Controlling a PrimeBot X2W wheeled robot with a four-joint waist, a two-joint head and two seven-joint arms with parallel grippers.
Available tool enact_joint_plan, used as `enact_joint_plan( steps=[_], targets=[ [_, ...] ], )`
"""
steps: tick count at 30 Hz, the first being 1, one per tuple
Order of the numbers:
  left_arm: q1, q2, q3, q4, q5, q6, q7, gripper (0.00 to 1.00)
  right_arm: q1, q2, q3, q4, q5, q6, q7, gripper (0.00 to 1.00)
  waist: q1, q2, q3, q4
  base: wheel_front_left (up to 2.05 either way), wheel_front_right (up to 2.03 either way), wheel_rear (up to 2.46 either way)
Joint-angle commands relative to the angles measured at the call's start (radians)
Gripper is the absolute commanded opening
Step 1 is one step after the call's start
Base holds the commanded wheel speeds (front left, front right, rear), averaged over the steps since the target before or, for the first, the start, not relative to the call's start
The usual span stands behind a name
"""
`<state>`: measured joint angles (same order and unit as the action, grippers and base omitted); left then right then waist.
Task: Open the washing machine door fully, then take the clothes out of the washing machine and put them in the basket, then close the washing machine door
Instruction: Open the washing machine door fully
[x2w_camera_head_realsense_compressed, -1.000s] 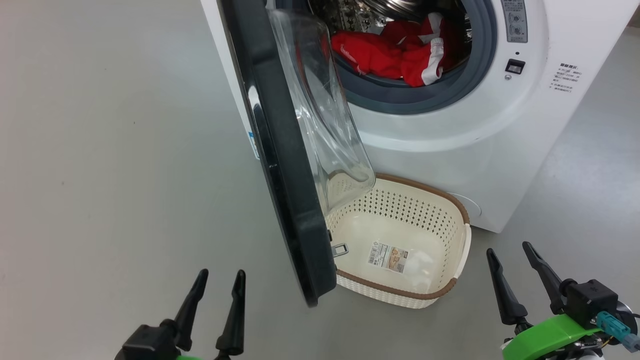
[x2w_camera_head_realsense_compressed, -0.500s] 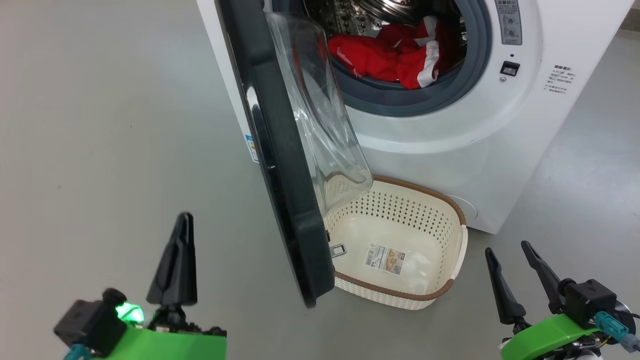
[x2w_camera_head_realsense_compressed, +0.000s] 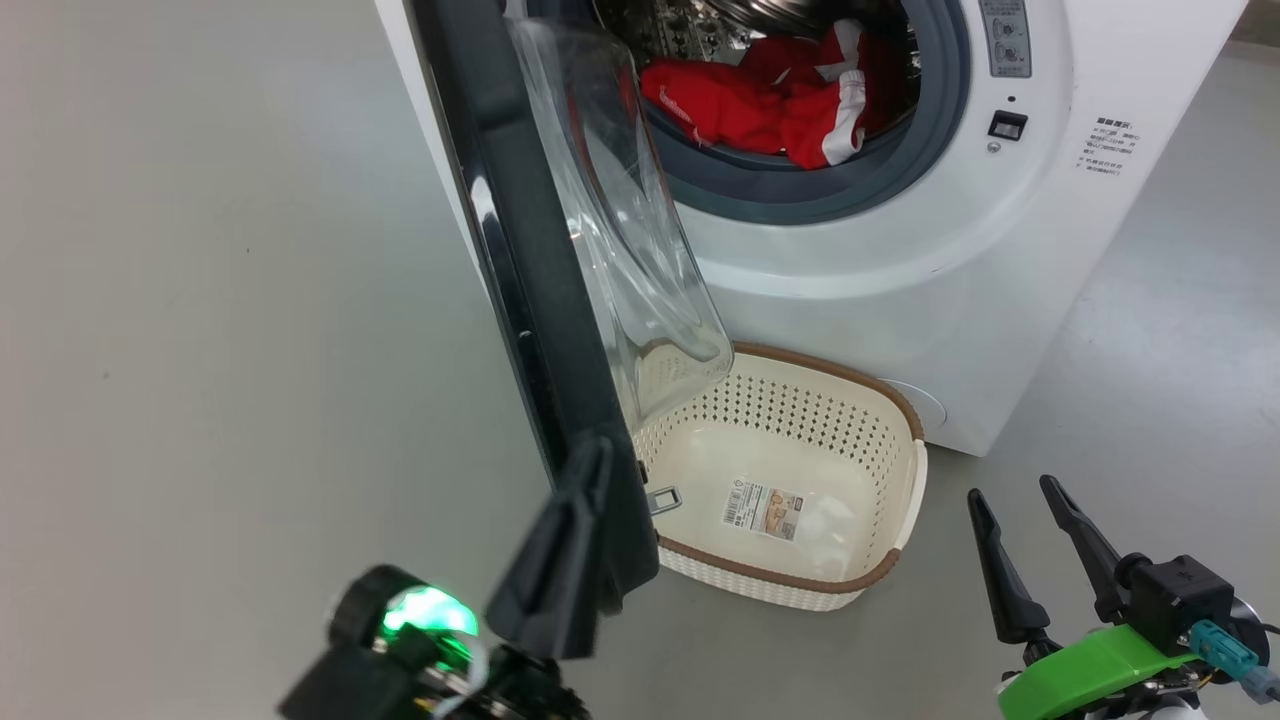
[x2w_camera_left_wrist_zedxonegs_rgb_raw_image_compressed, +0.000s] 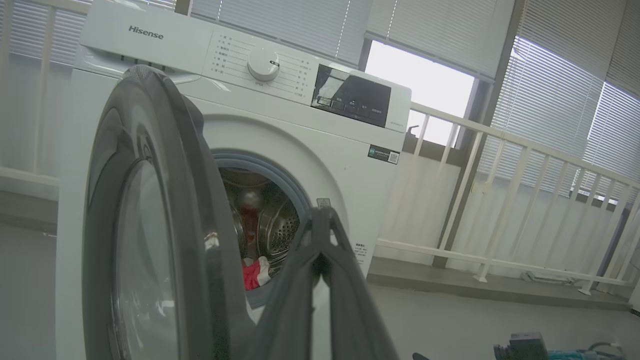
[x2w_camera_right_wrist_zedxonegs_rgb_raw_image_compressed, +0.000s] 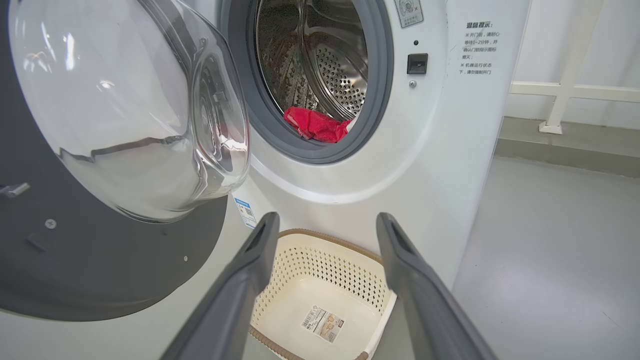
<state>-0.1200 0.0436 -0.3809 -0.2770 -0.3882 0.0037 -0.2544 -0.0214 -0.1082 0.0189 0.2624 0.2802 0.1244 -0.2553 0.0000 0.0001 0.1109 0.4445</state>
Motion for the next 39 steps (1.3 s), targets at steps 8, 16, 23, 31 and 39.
enact_joint_plan(
  steps=[8, 16, 23, 31, 39],
  targets=[
    [-0.014, 0.007, -0.146, 0.161, -0.078, -0.023, -0.007, 0.0, -0.034, -0.003, 0.026, -0.024, -0.001, 0.006, -0.006, 1.0, 0.0, -0.0001, 0.003, -0.011, 0.0, 0.0, 0.0],
    [-0.067, 0.007, -0.124, 0.313, -0.156, -0.046, -0.007, 0.0, -0.042, -0.005, 0.025, -0.029, -0.002, 0.006, -0.006, 1.0, 0.0, -0.0001, 0.012, -0.015, 0.0, 0.0, 0.0],
    [-0.112, 0.007, -0.109, 0.405, -0.193, -0.057, -0.007, 0.0, -0.046, -0.006, 0.03, -0.029, -0.003, 0.006, -0.006, 1.0, 0.0, -0.0001, 0.014, -0.016, 0.0, 0.0, 0.0],
    [-0.122, 0.007, -0.083, 0.451, -0.215, -0.064, -0.007, 0.0, -0.048, -0.003, 0.037, -0.032, -0.005, 0.006, -0.006, 1.0, 0.0, -0.0001, 0.014, -0.02, 0.0, 0.0, 0.0],
    [-0.105, 0.007, -0.034, 0.454, -0.198, -0.066, -0.007, 0.0, -0.05, -0.001, 0.04, -0.035, -0.004, 0.006, -0.006, 1.0, 0.0, -0.0001, 0.016, -0.016, 0.0, 0.0, 0.0]
  ],
)
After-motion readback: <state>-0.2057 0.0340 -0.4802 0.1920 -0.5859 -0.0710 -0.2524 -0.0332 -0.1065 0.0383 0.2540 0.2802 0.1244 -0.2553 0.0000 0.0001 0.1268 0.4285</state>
